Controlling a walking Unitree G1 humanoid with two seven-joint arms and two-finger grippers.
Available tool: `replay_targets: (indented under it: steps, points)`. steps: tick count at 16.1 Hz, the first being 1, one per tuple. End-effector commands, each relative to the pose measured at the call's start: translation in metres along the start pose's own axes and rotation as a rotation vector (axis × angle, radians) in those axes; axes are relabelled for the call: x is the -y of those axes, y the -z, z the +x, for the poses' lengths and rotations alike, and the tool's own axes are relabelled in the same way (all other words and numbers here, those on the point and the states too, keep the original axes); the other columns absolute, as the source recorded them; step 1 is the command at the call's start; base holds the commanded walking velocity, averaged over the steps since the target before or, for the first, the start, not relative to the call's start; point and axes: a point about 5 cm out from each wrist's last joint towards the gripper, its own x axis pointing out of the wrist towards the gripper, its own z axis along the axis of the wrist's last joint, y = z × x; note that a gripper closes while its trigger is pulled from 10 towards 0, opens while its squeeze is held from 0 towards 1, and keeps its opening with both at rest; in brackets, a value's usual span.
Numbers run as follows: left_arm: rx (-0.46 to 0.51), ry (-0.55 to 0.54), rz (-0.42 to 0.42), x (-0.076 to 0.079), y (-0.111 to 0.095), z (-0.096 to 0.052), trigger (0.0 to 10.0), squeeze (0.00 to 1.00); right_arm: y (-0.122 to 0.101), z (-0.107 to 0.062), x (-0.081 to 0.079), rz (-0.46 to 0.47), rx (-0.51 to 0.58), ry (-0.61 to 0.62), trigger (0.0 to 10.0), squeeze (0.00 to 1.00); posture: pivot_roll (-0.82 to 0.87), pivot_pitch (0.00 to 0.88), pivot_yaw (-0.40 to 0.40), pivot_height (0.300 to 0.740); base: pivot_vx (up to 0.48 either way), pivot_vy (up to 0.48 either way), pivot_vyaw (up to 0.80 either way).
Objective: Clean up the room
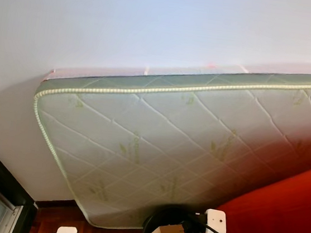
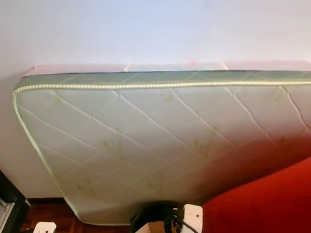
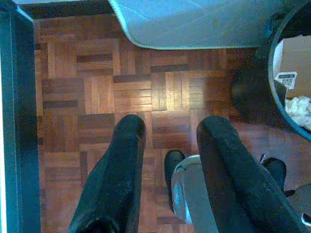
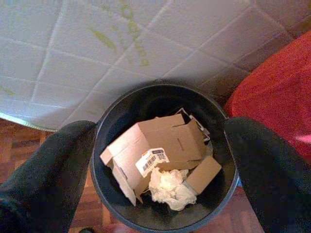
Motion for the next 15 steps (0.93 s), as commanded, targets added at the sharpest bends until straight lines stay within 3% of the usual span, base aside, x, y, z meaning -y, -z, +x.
replay_targets:
  steps: [1,3,15]
  points:
    - [-0.023,-0.019,-0.021,-0.0033,0.0076,-0.002,10.0,0.0,0.0037,-0.0004,-0.0013,0.015,-0.017,0.005,10.0,0.0,-0.01,0.023,0.032,0.721,0.0,0.0,0.0]
    - [-0.02,-0.019,-0.022,-0.003,0.0069,-0.0018,10.0,0.0,0.0038,-0.0003,-0.001,0.023,-0.022,0.009,10.0,0.0,-0.01,0.025,0.03,0.74,0.0,0.0,0.0]
    - [-0.021,-0.017,-0.032,-0.0007,0.0064,-0.0012,10.0,0.0,0.0089,-0.0006,0.0047,0.013,-0.093,0.082,10.0,0.0,-0.03,0.016,0.022,0.74,0.0,0.0,0.0]
